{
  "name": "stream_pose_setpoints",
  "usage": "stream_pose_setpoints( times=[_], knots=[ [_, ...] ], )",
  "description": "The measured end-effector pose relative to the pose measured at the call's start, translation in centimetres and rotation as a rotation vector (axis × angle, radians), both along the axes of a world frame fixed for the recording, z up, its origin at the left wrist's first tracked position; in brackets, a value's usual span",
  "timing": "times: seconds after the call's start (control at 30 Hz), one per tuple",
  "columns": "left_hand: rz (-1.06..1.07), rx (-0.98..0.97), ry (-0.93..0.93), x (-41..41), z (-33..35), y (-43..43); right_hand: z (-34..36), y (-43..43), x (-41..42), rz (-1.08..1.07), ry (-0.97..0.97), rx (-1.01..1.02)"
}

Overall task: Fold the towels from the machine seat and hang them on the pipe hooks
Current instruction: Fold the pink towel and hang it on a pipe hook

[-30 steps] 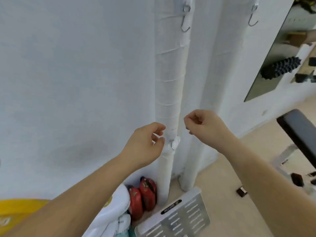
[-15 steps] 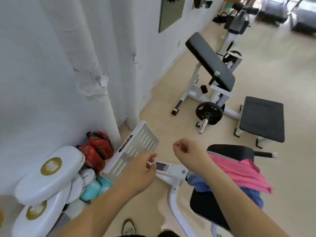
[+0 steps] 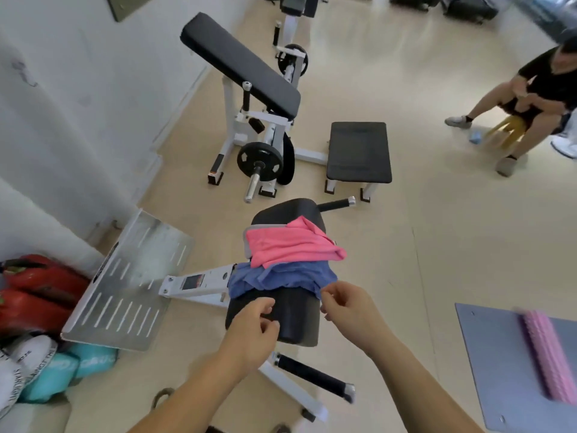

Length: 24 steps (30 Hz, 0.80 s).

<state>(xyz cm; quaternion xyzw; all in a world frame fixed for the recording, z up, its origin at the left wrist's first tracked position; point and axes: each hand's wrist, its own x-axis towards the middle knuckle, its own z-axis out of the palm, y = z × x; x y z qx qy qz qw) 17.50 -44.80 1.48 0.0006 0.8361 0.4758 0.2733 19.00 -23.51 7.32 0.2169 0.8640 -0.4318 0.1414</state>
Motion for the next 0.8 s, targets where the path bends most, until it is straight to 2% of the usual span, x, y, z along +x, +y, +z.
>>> stream_pose_setpoints(
  times=[0.2,0.37,0.6,0.8],
  knots=[
    [0.076,0.002,-0.097,1.7,-0.6,5.6,-2.3,5.4,0.5,-0.029,-0.05,-0.069],
    [0.149,-0.04,-0.071,-2.3,-1.5,5.6,-3.4,6.2,-4.3,0.003,-0.052,-0.045],
    [0.106,-0.005,-0.035,-8.3,-2.1,7.6,-4.2,7.4,-11.6,0.126,-0.072,0.087],
    [0.219,0.001,-0.037,-11.9,-2.0,9.8,-6.4,9.5,-18.7,0.27,-0.123,0.2]
  ],
)
